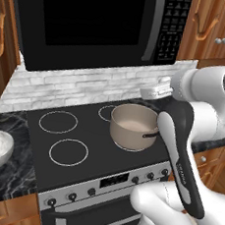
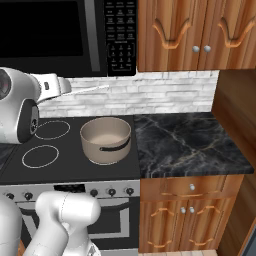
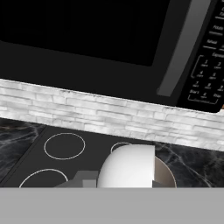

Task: Open the cabinet and move the ladle to the pot. Then close the cabinet.

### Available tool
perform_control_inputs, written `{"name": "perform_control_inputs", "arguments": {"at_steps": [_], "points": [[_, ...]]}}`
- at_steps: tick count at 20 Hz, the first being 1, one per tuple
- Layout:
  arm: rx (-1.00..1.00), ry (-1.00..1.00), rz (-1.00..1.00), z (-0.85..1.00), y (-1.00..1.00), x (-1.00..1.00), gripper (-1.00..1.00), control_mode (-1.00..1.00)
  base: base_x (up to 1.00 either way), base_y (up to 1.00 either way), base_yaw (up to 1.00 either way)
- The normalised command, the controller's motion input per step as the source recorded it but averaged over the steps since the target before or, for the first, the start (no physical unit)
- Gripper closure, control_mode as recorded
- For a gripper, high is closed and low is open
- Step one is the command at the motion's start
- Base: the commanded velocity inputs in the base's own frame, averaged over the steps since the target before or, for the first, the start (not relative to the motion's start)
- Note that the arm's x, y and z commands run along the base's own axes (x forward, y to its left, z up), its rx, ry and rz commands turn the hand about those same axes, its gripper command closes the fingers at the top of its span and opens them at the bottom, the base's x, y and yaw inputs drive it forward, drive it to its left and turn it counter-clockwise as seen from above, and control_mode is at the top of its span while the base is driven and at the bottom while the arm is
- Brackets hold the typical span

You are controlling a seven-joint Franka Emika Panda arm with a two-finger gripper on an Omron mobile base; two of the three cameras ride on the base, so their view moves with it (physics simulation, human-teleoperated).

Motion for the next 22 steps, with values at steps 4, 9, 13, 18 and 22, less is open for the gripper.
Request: {"name": "perform_control_inputs", "arguments": {"at_steps": [4, 9, 13, 18, 22], "points": [[0.0, 0.05, 0.0, -0.11, 0.0, -0.01, 1.0, -1.0, 0.0, 0.0, 0.0], [0.0, 0.05, 0.0, -0.24, -0.01, 0.13, 1.0, -1.0, 0.0, 0.0, 0.0], [0.0, 0.01, 0.0, -0.29, 0.0, 0.14, 1.0, -1.0, 0.0, 0.0, 0.0], [-0.02, 0.0, 0.0, -0.39, 0.0, 0.14, 1.0, -1.0, 0.0, 0.0, 0.0], [-0.04, 0.0, 0.0, -0.39, 0.0, 0.21, 1.0, -1.0, 0.0, 0.0, 0.0]]}}
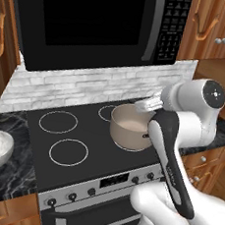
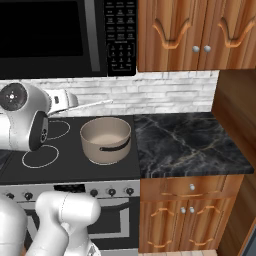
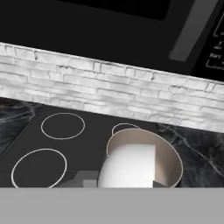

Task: Open the cabinet and move the ladle to the pot. Then close the cabinet.

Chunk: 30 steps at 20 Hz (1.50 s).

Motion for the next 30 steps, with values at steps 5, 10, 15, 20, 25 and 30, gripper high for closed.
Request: {"name": "perform_control_inputs", "arguments": {"at_steps": [5, 10, 15, 20, 25, 30], "points": [[-0.07, 0.0, -0.05, -0.36, -0.09, 0.43, 1.0, -1.0, 0.0, 0.0, 0.0], [0.0, 0.04, -0.1, -0.13, -0.15, 0.47, 1.0, -1.0, 0.0, 0.0, 0.0], [-0.04, 0.04, -0.11, -0.18, -0.08, 0.51, 1.0, -1.0, 0.0, 0.0, 0.0], [-0.1, 0.08, -0.05, -0.3, -0.06, 0.56, 1.0, -1.0, 0.0, 0.0, 0.0], [-0.09, 0.14, 0.0, -0.35, -0.11, 0.53, 1.0, -1.0, 0.0, 0.0, 0.0], [-0.09, 0.08, 0.0, -0.46, -0.11, 0.41, 1.0, -1.0, 0.0, 0.0, 0.0]]}}
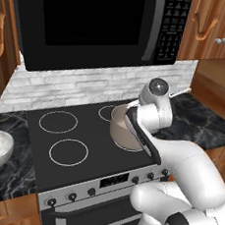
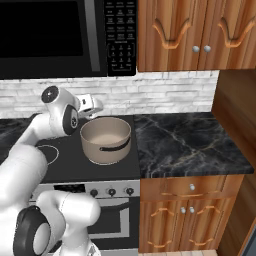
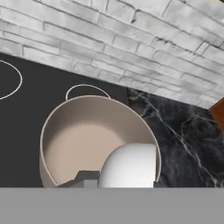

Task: Open the cabinet and move the ladle to the pot. Then close the cabinet.

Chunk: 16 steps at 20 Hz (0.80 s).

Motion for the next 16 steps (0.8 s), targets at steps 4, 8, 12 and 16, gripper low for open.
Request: {"name": "perform_control_inputs", "arguments": {"at_steps": [4, 8, 12, 16], "points": [[-0.1, 0.04, 0.0, -0.47, -0.06, 0.38, 1.0, -1.0, 0.0, 0.0, 0.0], [-0.06, 0.07, 0.0, -0.32, -0.06, 0.39, 1.0, -1.0, 0.0, 0.0, 0.0], [0.0, 0.21, 0.0, -0.02, -0.04, 0.34, 1.0, -1.0, 0.0, 0.0, 0.0], [0.0, 0.17, 0.0, -0.15, 0.0, 0.24, 1.0, -1.0, 0.0, 0.0, 0.0]]}}
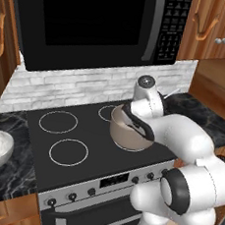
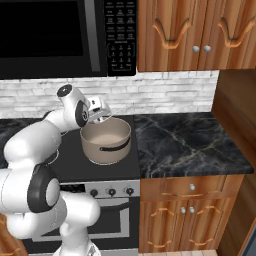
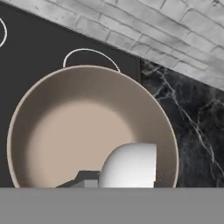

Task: Open the cabinet and move the ladle to the pot. Then close the cabinet.

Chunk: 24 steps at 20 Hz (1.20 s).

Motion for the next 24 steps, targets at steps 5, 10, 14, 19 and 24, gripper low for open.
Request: {"name": "perform_control_inputs", "arguments": {"at_steps": [5, 10, 14, 19, 24], "points": [[0.0, 0.1, 0.0, -0.33, 0.0, 0.23, 1.0, -1.0, 0.0, 0.0, 0.0], [0.0, 0.06, 0.0, -0.44, 0.0, 0.23, 1.0, -1.0, 0.0, 0.0, 0.0], [0.0, 0.11, 0.0, -0.21, 0.0, 0.22, 1.0, -1.0, 0.0, 0.0, 0.0], [0.0, 0.15, 0.0, -0.14, 0.0, 0.23, 1.0, -1.0, 0.0, 0.0, 0.0], [0.0, 0.1, 0.0, -0.3, 0.0, 0.21, 1.0, -1.0, 0.0, 0.0, 0.0]]}}
